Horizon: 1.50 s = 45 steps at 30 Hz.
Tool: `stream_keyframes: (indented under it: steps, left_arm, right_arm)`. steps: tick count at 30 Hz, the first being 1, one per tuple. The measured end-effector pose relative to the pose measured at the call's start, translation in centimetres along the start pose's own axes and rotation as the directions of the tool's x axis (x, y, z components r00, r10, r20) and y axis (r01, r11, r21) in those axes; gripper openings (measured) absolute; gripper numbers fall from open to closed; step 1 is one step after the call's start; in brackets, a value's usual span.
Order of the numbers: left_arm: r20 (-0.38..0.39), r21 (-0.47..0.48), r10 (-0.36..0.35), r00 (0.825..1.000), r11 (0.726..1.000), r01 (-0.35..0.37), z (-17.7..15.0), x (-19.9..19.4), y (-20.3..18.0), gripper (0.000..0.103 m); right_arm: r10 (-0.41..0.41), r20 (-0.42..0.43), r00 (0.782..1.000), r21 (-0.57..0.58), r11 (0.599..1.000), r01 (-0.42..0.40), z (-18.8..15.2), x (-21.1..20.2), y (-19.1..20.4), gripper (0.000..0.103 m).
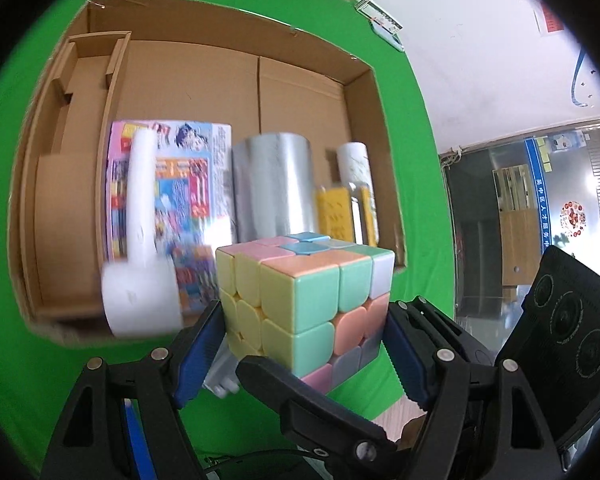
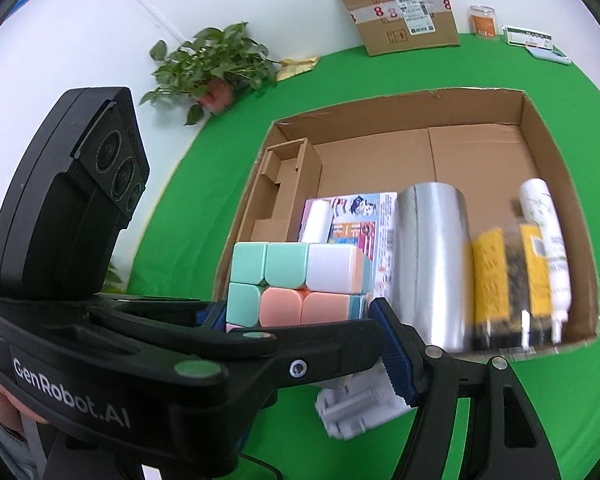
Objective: Organize rigid objects
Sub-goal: 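Carry the cube with the left gripper and lower it onto the board-game box, then open the left gripper to release the cube and withdraw it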
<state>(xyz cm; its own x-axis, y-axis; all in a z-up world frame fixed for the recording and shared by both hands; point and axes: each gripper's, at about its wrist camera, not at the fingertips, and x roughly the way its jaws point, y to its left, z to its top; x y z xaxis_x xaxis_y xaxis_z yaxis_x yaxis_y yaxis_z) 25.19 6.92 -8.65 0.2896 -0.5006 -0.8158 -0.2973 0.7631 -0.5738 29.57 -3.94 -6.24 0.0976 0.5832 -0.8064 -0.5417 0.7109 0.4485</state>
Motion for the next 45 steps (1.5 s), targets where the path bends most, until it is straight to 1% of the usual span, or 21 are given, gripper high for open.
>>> stream_keyframes:
  steps: [5, 11, 15, 19, 20, 21, 22, 23, 24, 26, 31, 33, 35, 38, 39, 40, 41, 42, 43, 44, 45]
  left_arm:
    - [-0.056, 0.003, -0.026, 0.998, 1.0, 0.026, 3.1, 2.2, 2.2, 0.077]
    - [-0.081, -0.038, -0.061, 0.995, 0.998, 0.058, 5.9, 4.0, 4.6, 0.078]
    - [-0.112, -0.061, -0.012, 0.994, 0.998, 0.005, 6.9, 5.4, 5.8, 0.078]
    - [-0.093, -0.017, 0.022, 0.995, 1.0, -0.023, 6.5, 5.0, 4.9, 0.078]
    - [-0.071, 0.006, 0.071, 0.995, 0.998, -0.07, 5.9, 4.4, 4.4, 0.08]
    - [-0.05, 0.016, 0.096, 0.994, 0.995, -0.095, 5.7, 3.9, 4.2, 0.08]
    - [-0.019, 0.033, 0.118, 0.993, 0.993, -0.117, 5.1, 3.1, 3.7, 0.08]
    - [-0.002, 0.04, 0.124, 0.992, 0.992, -0.123, 4.9, 2.6, 3.7, 0.081]
    - [0.022, 0.047, 0.118, 0.993, 0.992, -0.119, 4.3, 1.8, 3.4, 0.084]
    - [0.053, 0.043, 0.109, 0.993, 0.993, -0.111, 3.4, 0.8, 3.0, 0.084]
    - [0.124, 0.045, 0.135, 0.983, 0.989, -0.142, 1.8, -1.4, 1.5, 0.084]
    - [0.178, 0.047, 0.171, 0.969, 0.982, -0.182, 0.8, -2.7, 0.6, 0.084]
    - [0.219, 0.038, 0.197, 0.956, 0.977, -0.21, -0.2, -3.8, 0.0, 0.084]
    - [0.269, 0.011, 0.205, 0.941, 0.976, -0.216, -1.5, -5.4, -0.6, 0.084]
    - [0.284, 0.008, 0.206, 0.936, 0.976, -0.217, -2.0, -5.8, -0.9, 0.081]
    - [0.315, 0.019, 0.213, 0.925, 0.973, -0.23, -2.8, -6.4, -1.4, 0.075]
    - [0.349, 0.053, 0.218, 0.911, 0.966, -0.252, -3.6, -7.0, -2.3, 0.046]
    - [0.371, 0.075, 0.242, 0.897, 0.955, -0.288, -4.2, -7.3, -3.0, 0.022]
    - [0.381, 0.084, 0.288, 0.878, 0.936, -0.343, -4.9, -7.4, -3.6, 0.019]
    - [0.382, 0.08, 0.313, 0.87, 0.926, -0.369, -5.2, -7.4, -3.9, 0.019]
    - [0.384, 0.074, 0.332, 0.862, 0.919, -0.387, -5.9, -7.4, -4.2, 0.02]
  right_arm:
    - [-0.041, -0.039, 0.998, 0.03, 0.999, 0.042, 2.8, 4.4, -0.8, 0.068]
    - [-0.069, -0.073, 0.995, 0.051, 0.996, 0.073, 5.6, 9.1, -2.2, 0.068]
    - [-0.075, -0.134, 0.988, 0.059, 0.995, 0.083, 6.7, 12.1, -3.0, 0.066]
    - [-0.087, -0.139, 0.987, 0.061, 0.993, 0.096, 6.6, 12.3, -3.0, 0.068]
    - [-0.104, -0.122, 0.987, 0.052, 0.992, 0.111, 6.3, 11.8, -2.9, 0.075]
    - [-0.125, -0.103, 0.987, 0.04, 0.991, 0.13, 6.1, 11.2, -2.7, 0.082]
    - [-0.14, -0.089, 0.986, 0.031, 0.989, 0.143, 5.6, 10.5, -2.7, 0.084]
    - [-0.156, -0.07, 0.985, 0.024, 0.987, 0.158, 5.1, 9.7, -2.6, 0.086]
    - [-0.164, -0.049, 0.985, 0.026, 0.986, 0.165, 4.7, 8.8, -2.5, 0.089]
    - [-0.151, -0.018, 0.988, 0.037, 0.988, 0.152, 4.0, 7.4, -2.5, 0.096]
    - [-0.118, 0.016, 0.993, 0.035, 0.992, 0.117, 3.5, 5.9, -1.7, 0.096]
    - [-0.103, 0.042, 0.994, 0.019, 0.995, 0.102, 3.1, 4.6, -1.3, 0.096]
    - [-0.114, 0.062, 0.992, 0.01, 0.993, 0.114, 2.5, 3.0, -1.3, 0.097]
    - [-0.118, 0.077, 0.99, 0.036, 0.993, 0.116, 1.5, 1.0, -2.1, 0.097]
    - [-0.126, 0.085, 0.988, 0.044, 0.992, 0.122, 1.2, 0.3, -2.3, 0.097]
    - [-0.132, 0.091, 0.987, 0.046, 0.991, 0.128, 0.9, -0.3, -2.4, 0.097]
    - [-0.141, 0.096, 0.985, 0.043, 0.99, 0.137, 0.6, -0.9, -2.5, 0.097]
    - [-0.152, 0.1, 0.983, 0.032, 0.988, 0.149, 0.3, -1.6, -2.5, 0.092]
    - [-0.152, 0.108, 0.982, 0.018, 0.988, 0.151, 0.1, -2.2, -2.4, 0.085]
    - [-0.142, 0.123, 0.982, -0.004, 0.99, 0.143, -0.3, -3.0, -2.2, 0.069]
    - [-0.148, 0.138, 0.979, -0.027, 0.988, 0.153, -0.7, -3.7, -1.9, 0.063]
